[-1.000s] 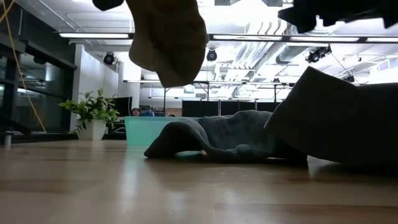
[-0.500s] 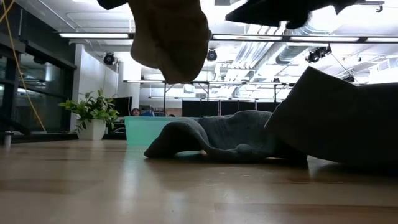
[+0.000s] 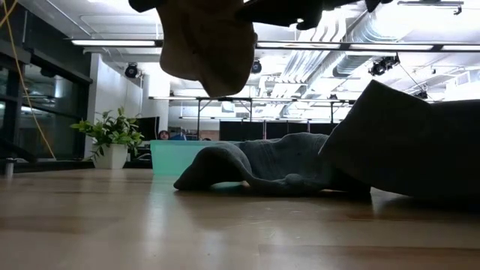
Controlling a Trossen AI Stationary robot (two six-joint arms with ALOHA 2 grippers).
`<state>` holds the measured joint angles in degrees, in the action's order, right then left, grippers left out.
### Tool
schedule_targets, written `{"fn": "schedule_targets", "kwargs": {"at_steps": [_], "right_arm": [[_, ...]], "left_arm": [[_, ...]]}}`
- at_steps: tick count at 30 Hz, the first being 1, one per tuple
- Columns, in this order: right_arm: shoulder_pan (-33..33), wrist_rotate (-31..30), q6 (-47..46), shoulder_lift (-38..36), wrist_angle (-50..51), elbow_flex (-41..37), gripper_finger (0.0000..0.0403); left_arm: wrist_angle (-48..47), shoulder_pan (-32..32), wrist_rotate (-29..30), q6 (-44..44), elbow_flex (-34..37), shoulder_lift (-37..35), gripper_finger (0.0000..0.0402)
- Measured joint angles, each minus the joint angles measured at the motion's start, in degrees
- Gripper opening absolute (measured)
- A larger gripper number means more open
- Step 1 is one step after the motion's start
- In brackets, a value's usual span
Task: Pick & Place hat
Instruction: Put the bottom brown cap into the orange bin
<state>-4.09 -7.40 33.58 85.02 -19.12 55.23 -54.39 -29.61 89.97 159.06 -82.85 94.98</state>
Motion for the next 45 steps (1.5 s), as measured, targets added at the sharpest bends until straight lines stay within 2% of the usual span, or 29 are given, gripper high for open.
{"fn": "schedule_targets", "kwargs": {"at_steps": [8, 17, 20, 23, 26, 35, 45], "right_arm": [[2.0, -5.8, 2.5, 4.6, -2.2, 3.4, 0.0271], [3.4, -14.0, 2.4, 4.6, -1.2, 3.5, 0.0270], [3.2, -14.1, 1.0, 4.6, 0.7, 3.5, 0.0262], [2.5, -13.8, -1.6, 4.6, 2.9, 3.5, 0.0239], [1.9, -14.7, -2.3, 4.5, 4.3, 3.6, 0.0198], [0.6, -16.7, -1.4, 4.5, 4.4, 3.5, 0.0014], [-0.2, -16.2, -1.9, 4.5, 5.2, 3.5, 0.0003]], "left_arm": [[2.1, -0.2, 0.2, -0.2, 0.0, 0.0, 0.0000], [2.0, -1.3, 0.2, -0.3, 0.0, 0.0, 0.0000], [2.0, -1.5, 0.2, -0.3, 0.0, 0.0, 0.0000], [2.1, -1.6, 0.1, -0.3, 0.0, 0.0, 0.0000], [2.1, -1.6, -0.1, -0.3, 0.0, 0.0, 0.0000], [2.1, -1.5, -0.9, -0.3, 0.0, 0.0, 0.0010], [2.1, -1.5, -2.8, -4.4, 0.0, 0.0, 0.0017]]}}
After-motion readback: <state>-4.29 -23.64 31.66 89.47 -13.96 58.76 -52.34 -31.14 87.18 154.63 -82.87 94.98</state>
